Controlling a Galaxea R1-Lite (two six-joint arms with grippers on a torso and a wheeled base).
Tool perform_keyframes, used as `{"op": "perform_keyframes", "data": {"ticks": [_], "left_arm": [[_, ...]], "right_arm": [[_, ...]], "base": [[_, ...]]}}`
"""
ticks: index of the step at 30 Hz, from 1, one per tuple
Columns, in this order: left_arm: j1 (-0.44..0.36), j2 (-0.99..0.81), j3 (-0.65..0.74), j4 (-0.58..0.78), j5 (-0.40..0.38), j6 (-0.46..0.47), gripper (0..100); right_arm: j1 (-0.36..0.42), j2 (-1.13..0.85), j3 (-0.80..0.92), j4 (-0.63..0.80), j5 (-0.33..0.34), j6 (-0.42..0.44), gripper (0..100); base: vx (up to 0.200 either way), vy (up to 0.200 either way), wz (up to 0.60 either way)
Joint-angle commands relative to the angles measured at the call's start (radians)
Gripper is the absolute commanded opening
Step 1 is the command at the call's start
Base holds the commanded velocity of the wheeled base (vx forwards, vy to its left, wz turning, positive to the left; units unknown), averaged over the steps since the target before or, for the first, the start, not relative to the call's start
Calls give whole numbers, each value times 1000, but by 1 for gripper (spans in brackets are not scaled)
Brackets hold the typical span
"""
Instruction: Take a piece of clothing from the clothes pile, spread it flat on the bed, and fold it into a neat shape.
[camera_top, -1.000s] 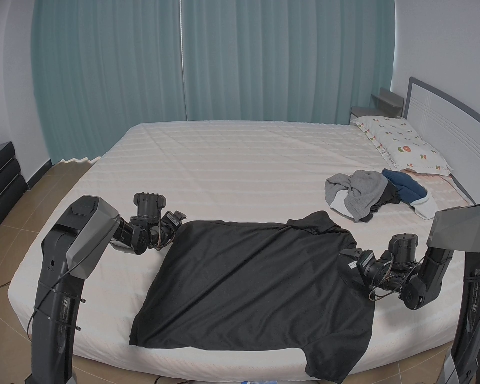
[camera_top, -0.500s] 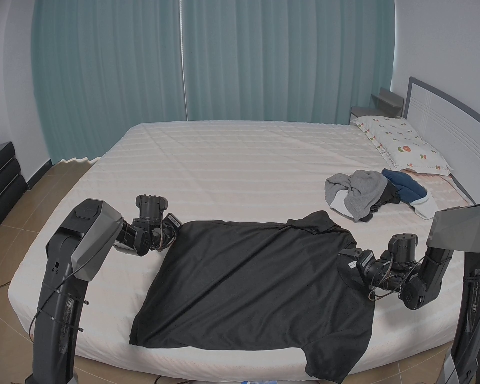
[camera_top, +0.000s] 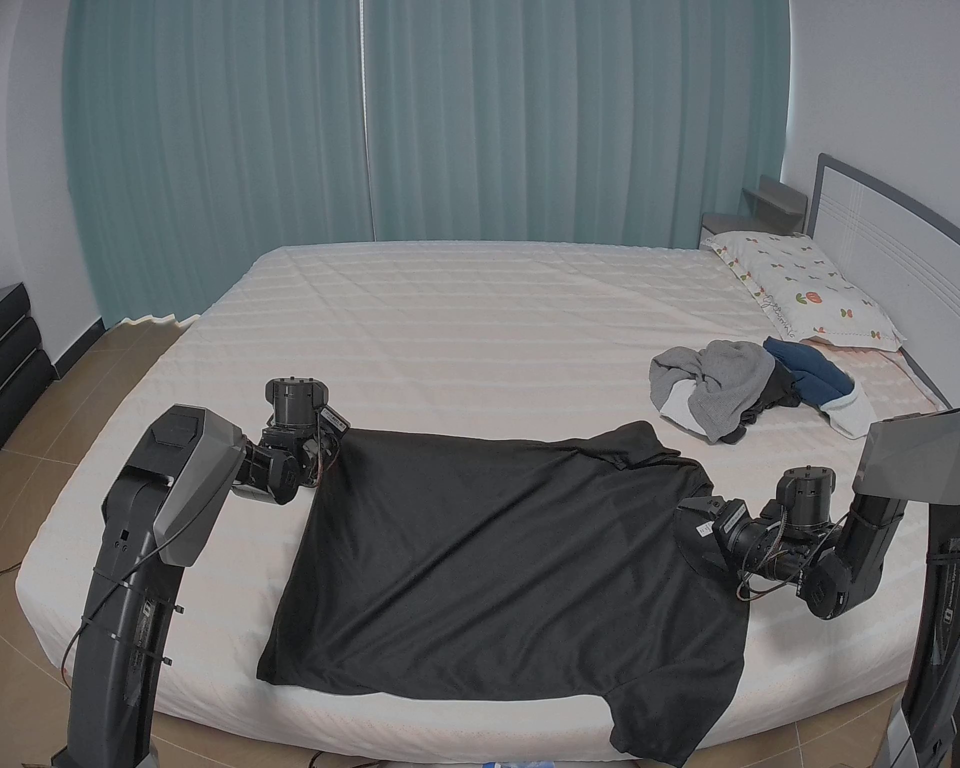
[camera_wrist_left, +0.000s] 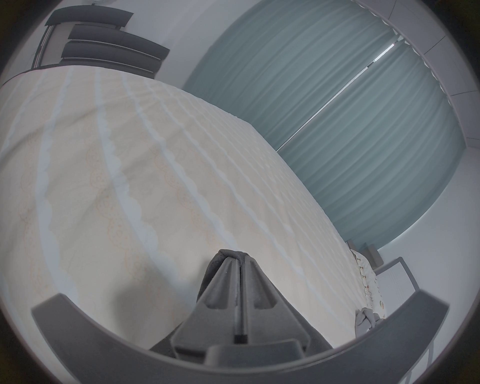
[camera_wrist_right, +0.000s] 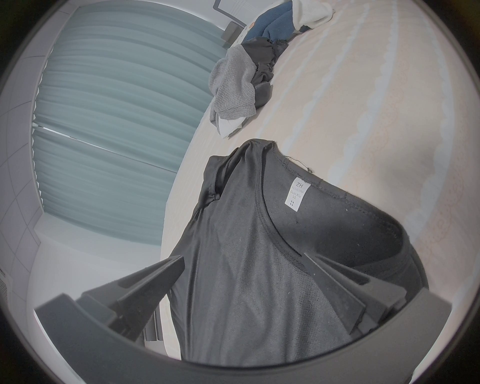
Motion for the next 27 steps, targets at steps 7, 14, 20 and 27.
{"op": "perform_keyframes", "data": {"ticks": [7,14,20,27], "left_arm": [[21,26,-17,-12,3,57,0],[44,47,-71,-15,33,60,0],[61,49,-73,-12,33,61,0],[80,49,-77,-13,33,61,0]], "right_arm": [[1,1,0,0,0,1,100],[1,1,0,0,0,2,100],[-1,-1,0,-11,0,4,100],[-1,1,3,-28,0,4,100]], "base": [[0,0,0],[0,0,0],[0,0,0],[0,0,0]]}}
